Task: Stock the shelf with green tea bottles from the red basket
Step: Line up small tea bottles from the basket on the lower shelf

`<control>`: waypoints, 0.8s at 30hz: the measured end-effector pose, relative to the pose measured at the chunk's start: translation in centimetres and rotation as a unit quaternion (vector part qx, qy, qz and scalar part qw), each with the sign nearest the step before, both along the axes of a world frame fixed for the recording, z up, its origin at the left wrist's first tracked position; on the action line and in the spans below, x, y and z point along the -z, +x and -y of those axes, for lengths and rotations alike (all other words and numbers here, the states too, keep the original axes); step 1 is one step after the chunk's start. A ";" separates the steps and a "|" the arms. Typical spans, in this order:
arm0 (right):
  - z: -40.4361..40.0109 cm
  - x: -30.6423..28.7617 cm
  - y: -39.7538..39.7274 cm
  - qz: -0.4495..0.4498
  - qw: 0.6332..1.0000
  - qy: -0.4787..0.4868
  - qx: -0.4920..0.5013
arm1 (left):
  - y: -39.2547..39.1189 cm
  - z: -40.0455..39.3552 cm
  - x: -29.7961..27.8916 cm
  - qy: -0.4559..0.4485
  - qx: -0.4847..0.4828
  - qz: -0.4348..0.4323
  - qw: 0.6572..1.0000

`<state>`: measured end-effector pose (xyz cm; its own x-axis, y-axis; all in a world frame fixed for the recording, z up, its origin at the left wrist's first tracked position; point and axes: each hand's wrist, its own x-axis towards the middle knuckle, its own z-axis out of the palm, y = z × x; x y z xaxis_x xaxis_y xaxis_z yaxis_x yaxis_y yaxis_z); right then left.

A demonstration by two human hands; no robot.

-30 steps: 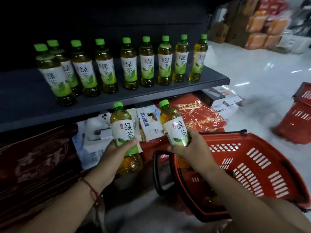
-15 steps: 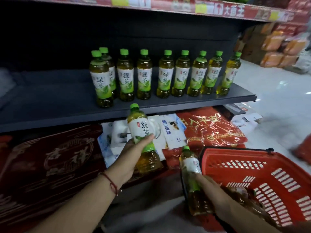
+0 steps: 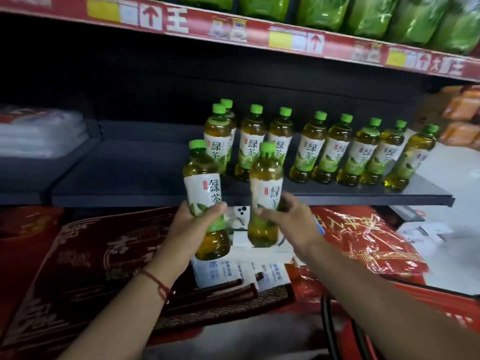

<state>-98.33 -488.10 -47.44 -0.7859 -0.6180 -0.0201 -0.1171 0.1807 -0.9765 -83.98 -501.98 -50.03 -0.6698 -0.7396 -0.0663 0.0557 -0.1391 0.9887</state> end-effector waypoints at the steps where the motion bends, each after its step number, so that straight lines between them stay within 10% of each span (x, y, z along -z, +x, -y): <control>1: 1.7 -0.5 -0.8 -0.020 1.000 -0.009 0.002 | 0.2 0.6 0.1 0.001 -0.013 0.002 1.000; 16: 13.9 0.4 -8.4 -0.206 0.974 0.072 0.060 | -0.4 3.6 1.5 -0.025 0.008 0.028 0.999; 24: 6.5 0.4 -0.8 -0.103 0.990 0.071 -0.060 | -1.5 2.3 0.7 0.003 -0.008 0.022 1.000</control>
<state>-99.17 -494.57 -47.87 -0.7037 -0.7094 0.0399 -0.3401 0.2870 -0.8955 -85.47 -504.24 -50.77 -0.6545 -0.7494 -0.1004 0.0146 -0.1453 0.9893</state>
